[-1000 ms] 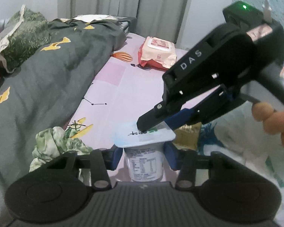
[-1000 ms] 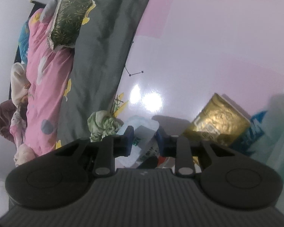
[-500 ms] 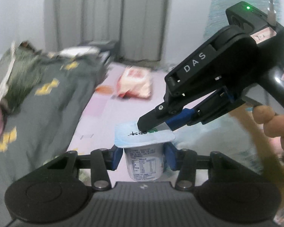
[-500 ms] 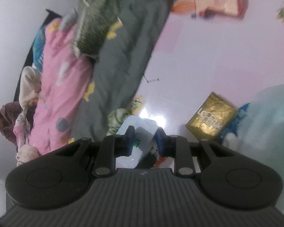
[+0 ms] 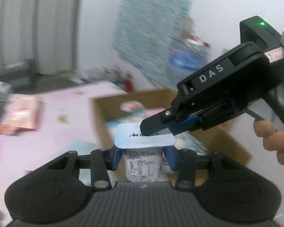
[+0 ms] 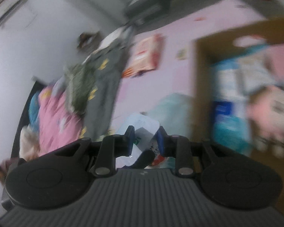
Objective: Organize soft objects
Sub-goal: 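Carry the yogurt cup with the right tool into the box, release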
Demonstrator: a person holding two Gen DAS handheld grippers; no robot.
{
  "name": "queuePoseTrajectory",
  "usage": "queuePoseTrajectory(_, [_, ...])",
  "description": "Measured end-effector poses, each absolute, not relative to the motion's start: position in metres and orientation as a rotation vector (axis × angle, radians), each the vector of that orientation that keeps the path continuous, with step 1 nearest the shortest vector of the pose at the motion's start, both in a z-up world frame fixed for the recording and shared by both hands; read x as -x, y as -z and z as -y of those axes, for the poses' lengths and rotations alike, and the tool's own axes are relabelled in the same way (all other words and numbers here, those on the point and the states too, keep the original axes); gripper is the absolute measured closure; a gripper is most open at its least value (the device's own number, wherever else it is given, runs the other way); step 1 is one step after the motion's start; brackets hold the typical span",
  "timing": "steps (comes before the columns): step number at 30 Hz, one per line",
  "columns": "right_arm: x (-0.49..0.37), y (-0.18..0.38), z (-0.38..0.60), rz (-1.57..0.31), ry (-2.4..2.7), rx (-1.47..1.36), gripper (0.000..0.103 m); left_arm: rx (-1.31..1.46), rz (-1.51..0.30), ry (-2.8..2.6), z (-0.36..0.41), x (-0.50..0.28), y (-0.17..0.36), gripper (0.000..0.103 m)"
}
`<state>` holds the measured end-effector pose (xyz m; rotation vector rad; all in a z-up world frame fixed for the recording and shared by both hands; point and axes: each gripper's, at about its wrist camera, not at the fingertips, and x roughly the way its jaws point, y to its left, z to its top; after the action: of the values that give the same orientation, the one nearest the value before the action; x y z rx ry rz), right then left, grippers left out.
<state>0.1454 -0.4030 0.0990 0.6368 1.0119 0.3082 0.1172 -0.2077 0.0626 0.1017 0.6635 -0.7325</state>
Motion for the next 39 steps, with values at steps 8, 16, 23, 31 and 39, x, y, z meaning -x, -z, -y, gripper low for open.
queuePoseTrajectory(8, [-0.104, -0.041, 0.487, -1.099, -0.12, -0.764, 0.076, -0.217, -0.904, 0.841, 0.293, -0.12, -0.012, 0.053])
queuePoseTrajectory(16, [-0.115, 0.03, 0.506, -1.226, -0.04, -0.781, 0.075, -0.317, -0.968, 0.775, 0.306, -0.127, 0.026, 0.045])
queuePoseTrajectory(23, [-0.116, 0.033, 0.512, -1.221, 0.024, -0.725, 0.075, -0.256, -0.94, 0.768, 0.286, -0.128, 0.004, 0.042])
queuePoseTrajectory(31, [-0.131, 0.041, 0.516, -1.217, 0.039, -0.724, 0.074, -0.168, -0.861, 0.733, 0.239, -0.126, -0.032, 0.039])
queuePoseTrajectory(39, [-0.143, 0.049, 0.503, -1.245, -0.042, -0.715, 0.069, -0.116, -0.784, 0.652, 0.187, -0.12, -0.046, 0.037])
